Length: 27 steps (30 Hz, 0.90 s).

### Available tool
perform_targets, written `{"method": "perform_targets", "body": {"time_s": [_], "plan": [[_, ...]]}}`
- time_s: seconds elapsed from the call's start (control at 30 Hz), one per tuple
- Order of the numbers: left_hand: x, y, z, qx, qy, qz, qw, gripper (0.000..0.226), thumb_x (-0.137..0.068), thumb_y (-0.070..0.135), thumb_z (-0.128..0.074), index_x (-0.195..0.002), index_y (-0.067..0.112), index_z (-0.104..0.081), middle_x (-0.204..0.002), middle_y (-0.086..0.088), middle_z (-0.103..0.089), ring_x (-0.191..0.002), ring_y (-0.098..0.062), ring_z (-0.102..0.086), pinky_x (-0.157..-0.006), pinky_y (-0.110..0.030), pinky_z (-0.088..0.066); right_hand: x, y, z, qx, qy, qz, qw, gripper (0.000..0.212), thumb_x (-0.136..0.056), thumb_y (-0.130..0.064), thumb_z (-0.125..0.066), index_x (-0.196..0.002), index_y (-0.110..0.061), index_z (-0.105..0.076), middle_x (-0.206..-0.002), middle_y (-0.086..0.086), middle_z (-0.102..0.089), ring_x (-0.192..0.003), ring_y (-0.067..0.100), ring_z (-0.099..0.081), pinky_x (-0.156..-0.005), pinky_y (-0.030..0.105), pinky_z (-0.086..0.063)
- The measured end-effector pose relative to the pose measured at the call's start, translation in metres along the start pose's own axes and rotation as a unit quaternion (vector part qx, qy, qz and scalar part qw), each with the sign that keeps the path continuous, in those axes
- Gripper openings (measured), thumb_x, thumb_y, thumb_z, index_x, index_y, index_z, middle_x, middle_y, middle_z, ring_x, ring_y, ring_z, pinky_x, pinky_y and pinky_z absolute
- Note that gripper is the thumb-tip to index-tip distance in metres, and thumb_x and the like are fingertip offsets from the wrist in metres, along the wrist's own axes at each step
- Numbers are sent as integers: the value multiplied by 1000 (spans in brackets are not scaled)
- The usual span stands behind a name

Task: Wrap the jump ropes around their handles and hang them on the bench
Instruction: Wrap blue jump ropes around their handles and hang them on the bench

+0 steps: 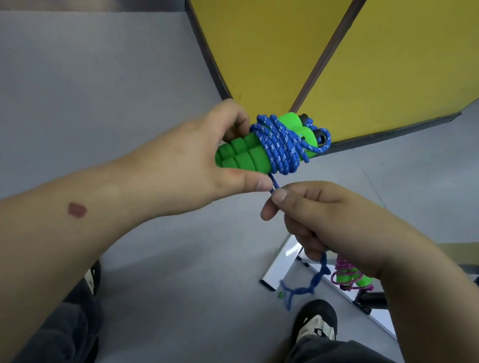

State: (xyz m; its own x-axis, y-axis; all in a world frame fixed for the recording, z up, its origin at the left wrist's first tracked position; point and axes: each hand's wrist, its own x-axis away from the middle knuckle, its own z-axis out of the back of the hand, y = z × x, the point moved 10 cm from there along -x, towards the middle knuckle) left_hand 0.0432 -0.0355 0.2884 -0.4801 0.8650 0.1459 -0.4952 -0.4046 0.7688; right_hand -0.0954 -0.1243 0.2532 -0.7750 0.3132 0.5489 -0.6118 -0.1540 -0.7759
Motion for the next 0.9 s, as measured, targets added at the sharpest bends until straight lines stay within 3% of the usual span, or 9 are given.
{"method": "perform_targets", "body": {"time_s": [0.17,0.27,0.4,0.5,0.6,0.7,0.77,0.83,0.9], "plan": [[-1,-1,-4,-75,-13,11,997,65,-63,73,-76,-113,42,-47,-108,10,-57,-91,-3,-55,-70,-26,-47,9,-17,11,66,22,48,996,27,-99,-43,-56,-95,-24,-75,-57,-10,-40,-54,16,-35,-54,34,-35],[0,0,-5,-102,-13,20,995,63,-64,74,-77,-113,44,-50,-101,11,-60,-86,-3,-56,-70,-29,-49,13,-25,13,76,28,80,993,24,-100,-39,-57,-94,-24,-75,-56,-11,-38,-54,17,-33,-55,35,-31],[3,2,-11,-99,-32,27,994,47,-78,73,-67,-113,45,-51,-89,10,-65,-74,-7,-62,-69,-35,-56,17,-31,22,38,44,98,993,26,-100,-36,-58,-92,-18,-74,-59,-5,-36,-55,18,-29,-53,36,-25],[4,2,-16,-78,-53,10,996,27,-87,55,-58,-111,48,-49,-86,4,-69,-68,-13,-64,-61,-36,-54,20,-35,31,31,69,112,991,25,-100,-34,-59,-90,-17,-74,-60,0,-36,-57,21,-30,-55,39,-27],[3,-1,-18,-58,-68,10,996,33,-87,45,-64,-114,51,-48,-95,8,-68,-71,-11,-66,-65,-38,-58,21,-33,33,50,79,108,990,23,-99,-35,-60,-92,-18,-73,-62,2,-36,-59,23,-31,-57,40,-29],[2,-3,-15,-16,-58,12,998,41,-86,51,-73,-121,52,-51,-108,18,-62,-70,-2,-67,-62,-27,-56,21,-32,34,92,93,97,987,20,-98,-35,-60,-96,-19,-73,-64,1,-38,-62,23,-33,-60,40,-31],[1,-5,-12,40,-43,20,998,46,-84,52,-78,-123,53,-54,-113,19,-59,-65,-7,-71,-59,-27,-61,24,-36,36,107,99,103,984,26,-97,-37,-59,-99,-14,-71,-65,3,-39,-60,23,-33,-58,39,-32],[-1,-5,-9,74,-24,24,997,49,-80,49,-83,-122,52,-57,-115,17,-59,-62,-9,-72,-55,-27,-62,27,-43,33,148,90,113,978,36,-96,-43,-58,-103,-10,-69,-68,14,-50,-61,34,-39,-57,44,-39],[-2,-3,-8,68,-16,21,997,56,-75,46,-89,-121,50,-58,-112,17,-60,-57,-4,-68,-51,-22,-58,30,-49,27,205,75,129,967,48,-95,-50,-55,-104,-4,-66,-85,27,-58,-69,40,-48,-61,48,-45]]}}
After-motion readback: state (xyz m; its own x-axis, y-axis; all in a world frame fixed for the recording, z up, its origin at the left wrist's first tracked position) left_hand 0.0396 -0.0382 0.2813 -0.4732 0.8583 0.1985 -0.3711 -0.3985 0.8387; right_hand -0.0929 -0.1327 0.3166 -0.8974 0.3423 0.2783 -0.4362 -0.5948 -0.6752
